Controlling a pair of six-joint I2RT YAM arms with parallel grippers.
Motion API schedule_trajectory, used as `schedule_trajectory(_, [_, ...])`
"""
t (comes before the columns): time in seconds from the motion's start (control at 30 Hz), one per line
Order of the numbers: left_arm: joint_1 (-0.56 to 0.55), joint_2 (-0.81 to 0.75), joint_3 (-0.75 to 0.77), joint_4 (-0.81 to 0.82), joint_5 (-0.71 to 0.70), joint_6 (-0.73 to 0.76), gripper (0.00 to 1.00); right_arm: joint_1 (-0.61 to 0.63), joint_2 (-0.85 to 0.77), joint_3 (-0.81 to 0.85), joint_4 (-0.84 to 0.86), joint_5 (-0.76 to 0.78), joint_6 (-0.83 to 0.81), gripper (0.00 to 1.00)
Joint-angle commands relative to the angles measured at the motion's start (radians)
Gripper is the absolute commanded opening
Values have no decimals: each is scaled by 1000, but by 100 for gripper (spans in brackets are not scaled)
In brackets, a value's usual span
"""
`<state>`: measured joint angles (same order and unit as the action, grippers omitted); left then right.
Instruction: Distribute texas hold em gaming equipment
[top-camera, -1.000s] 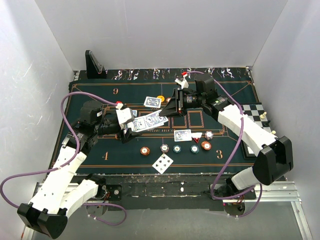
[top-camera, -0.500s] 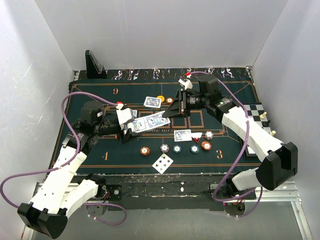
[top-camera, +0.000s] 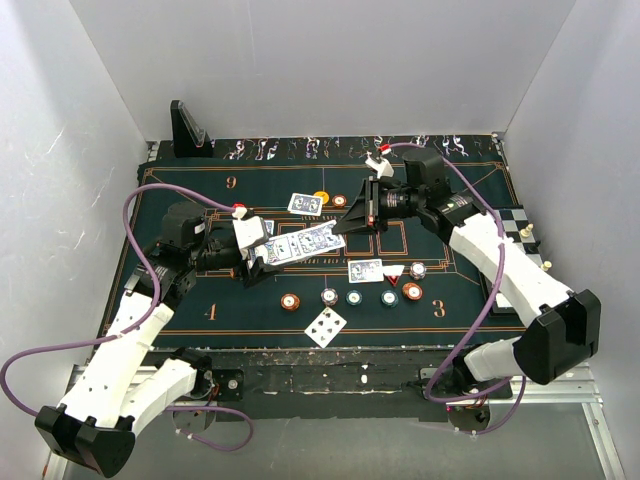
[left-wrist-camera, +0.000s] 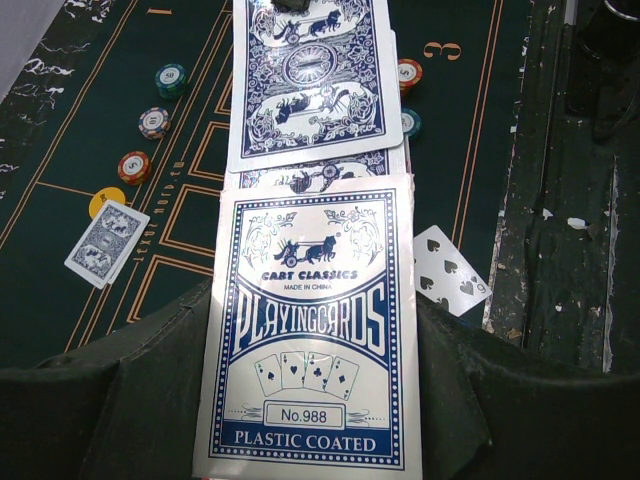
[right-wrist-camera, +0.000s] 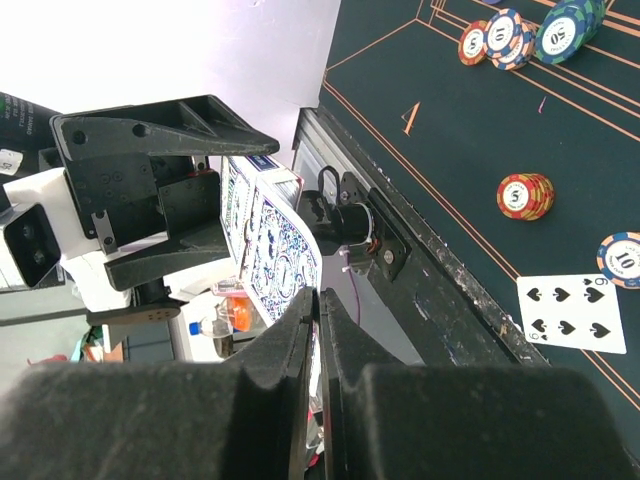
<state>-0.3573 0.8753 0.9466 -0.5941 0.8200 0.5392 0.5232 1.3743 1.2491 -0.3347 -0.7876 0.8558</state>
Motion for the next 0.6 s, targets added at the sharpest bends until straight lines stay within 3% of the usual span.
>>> schedule_trajectory(0.0, [3,-10,15,25,22,5,0,-25,-53,42,-17,-7,-26,11])
schedule_trajectory(0.23, [3,-6,18,25,22,8,0,-35,-58,88,-70,-25,-52,9])
schedule_trajectory(0.57, [4,-10,9,25,19,7,0,-63,-38,133,16,-93,26,1])
